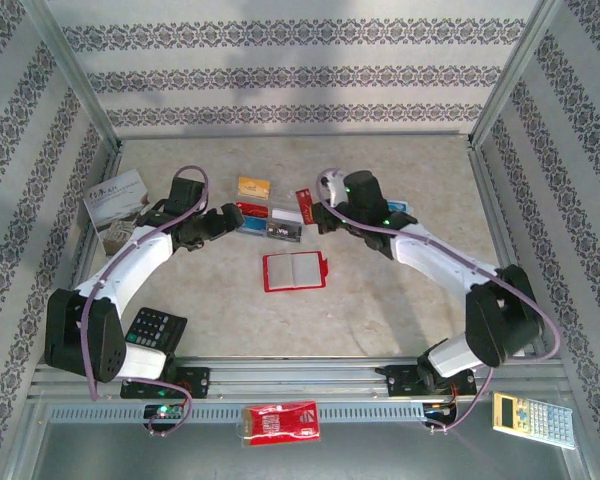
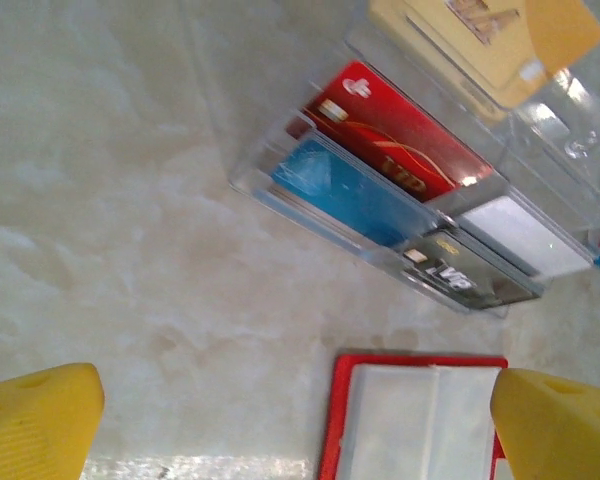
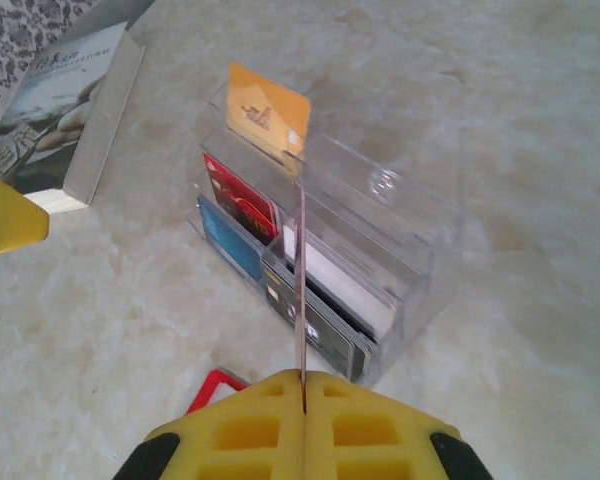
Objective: Take the credit cards out of the card holder
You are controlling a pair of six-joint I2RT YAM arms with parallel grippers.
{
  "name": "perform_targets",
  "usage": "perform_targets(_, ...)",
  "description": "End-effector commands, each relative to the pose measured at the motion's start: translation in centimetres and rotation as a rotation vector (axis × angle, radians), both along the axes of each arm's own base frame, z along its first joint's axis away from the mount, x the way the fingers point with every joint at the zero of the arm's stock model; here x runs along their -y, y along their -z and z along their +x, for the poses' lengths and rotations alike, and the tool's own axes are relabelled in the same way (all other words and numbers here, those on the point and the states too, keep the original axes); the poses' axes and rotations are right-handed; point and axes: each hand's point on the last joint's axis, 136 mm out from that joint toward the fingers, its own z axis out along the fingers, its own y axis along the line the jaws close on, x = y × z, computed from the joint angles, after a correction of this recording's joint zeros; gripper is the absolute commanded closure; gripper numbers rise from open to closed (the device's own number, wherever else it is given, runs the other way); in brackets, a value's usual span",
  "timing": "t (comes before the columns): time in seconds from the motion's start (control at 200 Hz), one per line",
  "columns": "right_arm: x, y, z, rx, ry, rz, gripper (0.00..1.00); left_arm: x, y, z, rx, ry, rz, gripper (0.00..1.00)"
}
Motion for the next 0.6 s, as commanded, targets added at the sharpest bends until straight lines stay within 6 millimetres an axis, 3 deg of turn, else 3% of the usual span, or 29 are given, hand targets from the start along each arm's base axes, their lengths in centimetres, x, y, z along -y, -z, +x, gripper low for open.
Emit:
perform_targets(0.0, -2.3, 0.5, 0.2, 0.048, -0.144, -0.142, 1.0, -0.9, -0.4, 0.6, 0.035, 0.007, -0.011, 0.0)
perform_targets(0.45, -10.7, 1.9, 4.5, 0.201, -0.433, -0.428, 1.0, -6.1, 1.2, 0.2, -0.004, -0.103, -0.012, 0.0)
perform_targets(0.595, -12.5, 2.6, 4.6, 0.216, -0.537, -0.476, 1.0, -7.4, 1.0, 0.2, -0.009, -0.122, -0.02, 0.0)
